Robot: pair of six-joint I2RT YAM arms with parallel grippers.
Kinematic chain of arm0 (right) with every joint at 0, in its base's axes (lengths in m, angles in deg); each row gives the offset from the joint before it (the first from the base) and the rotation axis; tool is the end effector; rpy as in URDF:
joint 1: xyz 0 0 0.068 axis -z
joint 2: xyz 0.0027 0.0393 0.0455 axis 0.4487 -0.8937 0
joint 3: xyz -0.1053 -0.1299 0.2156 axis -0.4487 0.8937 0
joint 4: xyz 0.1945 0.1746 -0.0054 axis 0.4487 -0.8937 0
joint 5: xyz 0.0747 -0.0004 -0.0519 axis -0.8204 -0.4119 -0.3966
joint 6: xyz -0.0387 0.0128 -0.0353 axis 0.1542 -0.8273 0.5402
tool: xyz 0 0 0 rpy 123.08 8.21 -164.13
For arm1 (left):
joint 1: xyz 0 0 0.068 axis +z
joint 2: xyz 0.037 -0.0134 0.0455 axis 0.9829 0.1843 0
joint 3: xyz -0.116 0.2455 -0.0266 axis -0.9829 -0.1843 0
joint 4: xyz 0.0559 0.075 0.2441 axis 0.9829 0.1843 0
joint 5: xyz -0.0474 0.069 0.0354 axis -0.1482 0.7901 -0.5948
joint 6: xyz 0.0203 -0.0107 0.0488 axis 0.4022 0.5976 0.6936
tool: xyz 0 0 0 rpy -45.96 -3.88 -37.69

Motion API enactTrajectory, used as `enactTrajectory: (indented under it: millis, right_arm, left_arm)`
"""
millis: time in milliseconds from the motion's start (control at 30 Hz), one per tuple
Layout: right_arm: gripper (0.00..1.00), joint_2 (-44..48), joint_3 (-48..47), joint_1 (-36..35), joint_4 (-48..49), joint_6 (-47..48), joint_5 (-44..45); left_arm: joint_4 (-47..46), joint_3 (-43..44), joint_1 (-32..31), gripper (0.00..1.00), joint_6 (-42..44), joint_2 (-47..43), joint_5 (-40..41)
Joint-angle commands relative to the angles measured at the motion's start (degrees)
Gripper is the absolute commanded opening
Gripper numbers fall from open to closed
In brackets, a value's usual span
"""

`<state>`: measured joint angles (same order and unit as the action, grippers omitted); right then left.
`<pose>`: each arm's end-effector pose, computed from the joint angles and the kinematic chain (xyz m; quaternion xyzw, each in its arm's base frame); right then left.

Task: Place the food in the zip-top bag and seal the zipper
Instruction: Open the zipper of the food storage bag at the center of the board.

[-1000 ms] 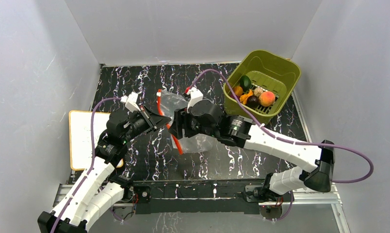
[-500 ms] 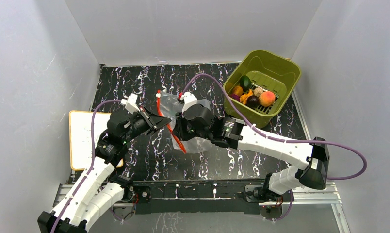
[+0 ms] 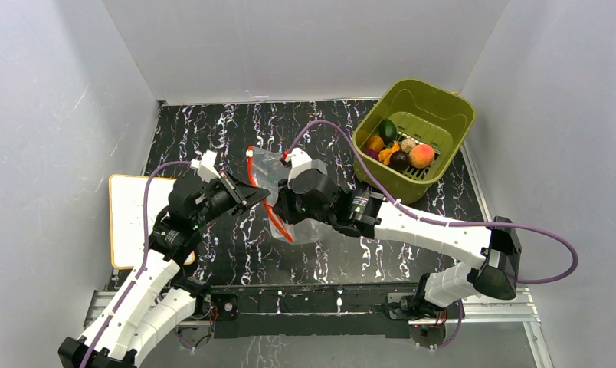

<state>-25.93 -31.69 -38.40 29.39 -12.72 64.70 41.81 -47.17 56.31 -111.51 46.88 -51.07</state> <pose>0.1417 0.2889 0.3371 -0.2101 0.8440 0.3074 0.3860 0.1559 -0.0801 0.3156 -0.1353 0.7469 -0.5288 0.3799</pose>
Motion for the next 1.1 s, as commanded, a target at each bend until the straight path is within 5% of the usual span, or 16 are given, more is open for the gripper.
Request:
enactTrajectory:
  millis: [0,433,733,800,967,1067]
  right_arm:
    - [0.12,0.0,-0.8,0.1,-0.1,0.8,1.7]
    - [0.25,-2.2,-1.2,-1.0,-0.6,0.2,4.8]
    - [0.0,-1.1,0.6,-1.2,2.0,1.4,7.2]
    - [0.0,0.4,2.2,-1.1,4.3,1.3,7.1]
    - [0.0,4.2,4.9,-1.2,7.8,0.2,8.0]
    - [0.0,6.0,5.8,-1.2,9.0,-1.2,9.5]
  left_arm:
    - [-0.4,2.9,-0.1,0.0,-1.9,-1.1,-1.3]
    - [-0.1,2.8,-0.1,0.0,-3.7,-1.4,-0.3]
    - [0.7,2.9,-0.1,0.01,-3.7,-2.3,-0.2]
    - [1.8,3.1,-0.1,0.08,-2.7,-2.8,0.4]
    - [7.6,4.8,-0.2,0.43,2.4,-4.5,3.8]
    - [11.0,6.4,-0.2,0.54,7.1,-5.3,5.7]
